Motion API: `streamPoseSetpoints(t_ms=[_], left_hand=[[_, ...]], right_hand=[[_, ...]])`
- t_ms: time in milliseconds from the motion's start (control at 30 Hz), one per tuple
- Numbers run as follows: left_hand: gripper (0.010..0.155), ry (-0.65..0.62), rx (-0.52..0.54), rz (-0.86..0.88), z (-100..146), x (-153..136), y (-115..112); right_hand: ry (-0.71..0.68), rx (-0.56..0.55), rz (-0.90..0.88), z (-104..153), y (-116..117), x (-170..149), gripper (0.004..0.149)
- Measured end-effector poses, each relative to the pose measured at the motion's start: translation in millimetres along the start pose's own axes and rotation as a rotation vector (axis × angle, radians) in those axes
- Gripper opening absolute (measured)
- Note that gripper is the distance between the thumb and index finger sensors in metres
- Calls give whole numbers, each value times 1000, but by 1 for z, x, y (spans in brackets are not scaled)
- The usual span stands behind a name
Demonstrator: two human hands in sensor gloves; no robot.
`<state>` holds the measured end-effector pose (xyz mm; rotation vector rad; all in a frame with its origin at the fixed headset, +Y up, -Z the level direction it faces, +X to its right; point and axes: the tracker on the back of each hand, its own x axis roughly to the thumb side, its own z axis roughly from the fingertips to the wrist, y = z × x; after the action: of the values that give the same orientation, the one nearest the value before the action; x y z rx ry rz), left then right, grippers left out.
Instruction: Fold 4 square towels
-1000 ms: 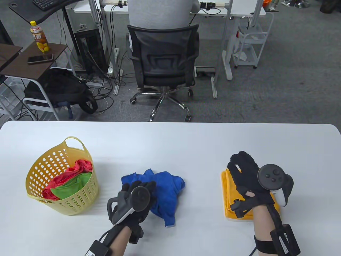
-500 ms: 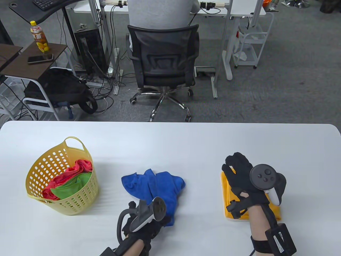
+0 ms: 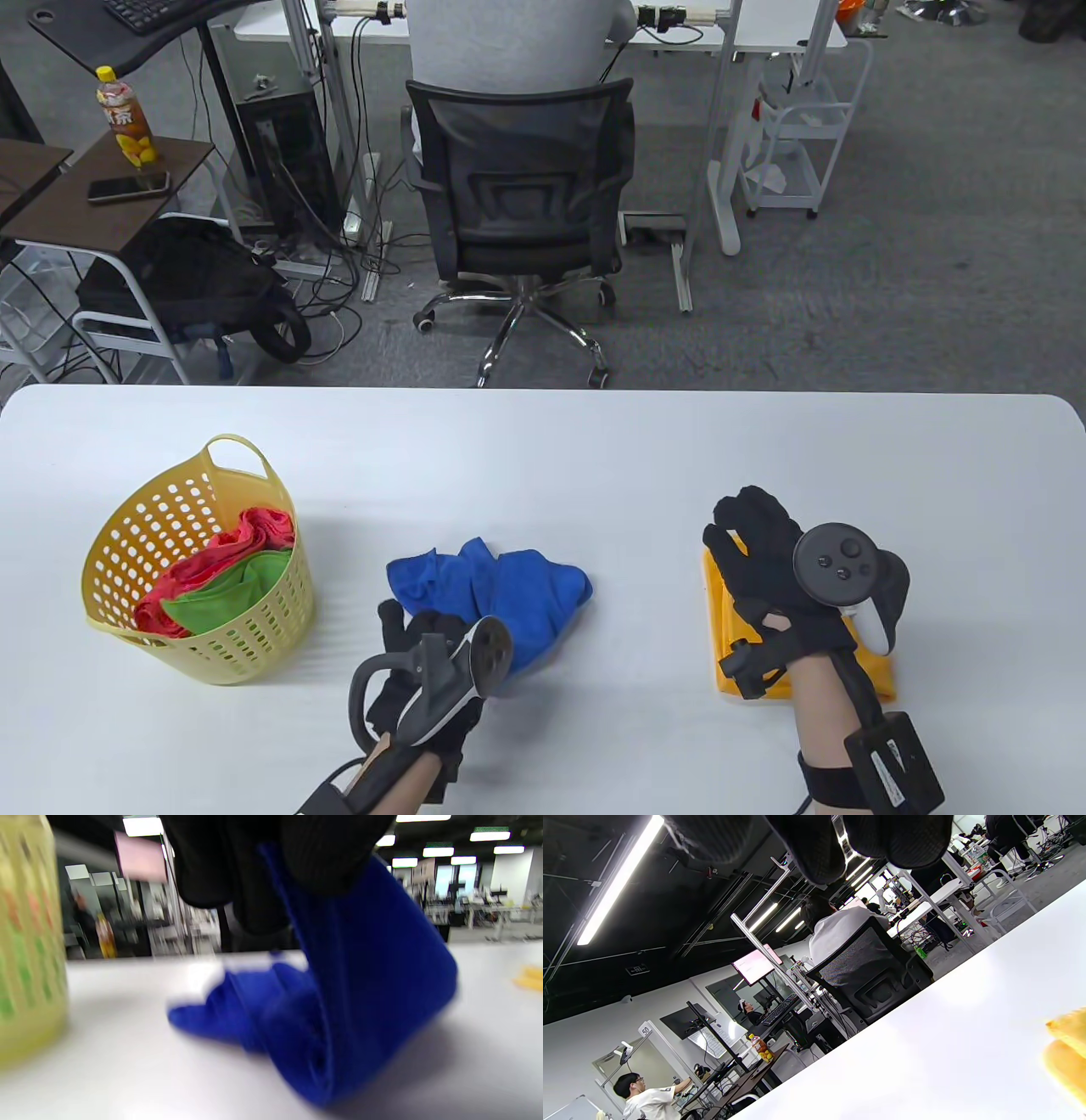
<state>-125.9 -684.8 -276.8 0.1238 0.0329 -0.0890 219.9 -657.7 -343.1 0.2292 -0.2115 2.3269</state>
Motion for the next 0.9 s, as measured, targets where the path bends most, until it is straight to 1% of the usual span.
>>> streamPoseSetpoints(t_ms=[33, 67, 100, 133, 167, 200, 233, 300, 400, 467, 567, 600, 633, 700, 767, 900], left_hand=[[37, -10, 62, -42, -1, -2, 19], [37, -6, 118, -74, -1, -2, 33], [37, -14, 197, -137, 0, -1, 53], [38, -23, 240, -192, -1, 0, 68], [38, -27, 316, -261, 0, 3, 90], [39, -28, 368, -293, 0, 5, 103], [41, -38, 437, -344, 1, 8, 124], [48, -38, 561, -400, 3, 13, 155], [46, -42, 732, -456, 8, 18, 196], [45, -32, 779, -422, 11, 19, 215], [40, -48, 765, -307, 15, 16, 232], [40, -47, 755, -257, 14, 14, 235], [40, -50, 740, -211, 14, 12, 237], [40, -48, 742, -191, 15, 11, 239], [40, -53, 757, -186, 18, 10, 242], [40, -59, 782, -155, 28, 10, 252]], right_hand=[[-3, 6, 1, 0, 1, 1, 60], [-7, 15, 3, 0, 3, 2, 60], [-12, 23, 6, 0, 5, 3, 60], [-15, 29, 8, 0, 6, 4, 60], [-21, 37, 9, 0, 8, 6, 60], [-26, 40, 8, 0, 8, 7, 60], [-34, 43, 7, 0, 9, 9, 60], [-47, 46, 1, 2, 9, 12, 60], [-76, 58, -10, 4, 10, 19, 61], [-101, 70, -22, 6, 10, 24, 62], [-151, 102, -49, 9, 10, 33, 64], [-170, 117, -58, 10, 10, 35, 67], [-208, 160, -56, 10, 12, 39, 71], [-232, 228, -17, 10, 16, 42, 81], [-239, 292, 27, 7, 27, 39, 88], [-222, 461, 50, -2, 56, 23, 100]])
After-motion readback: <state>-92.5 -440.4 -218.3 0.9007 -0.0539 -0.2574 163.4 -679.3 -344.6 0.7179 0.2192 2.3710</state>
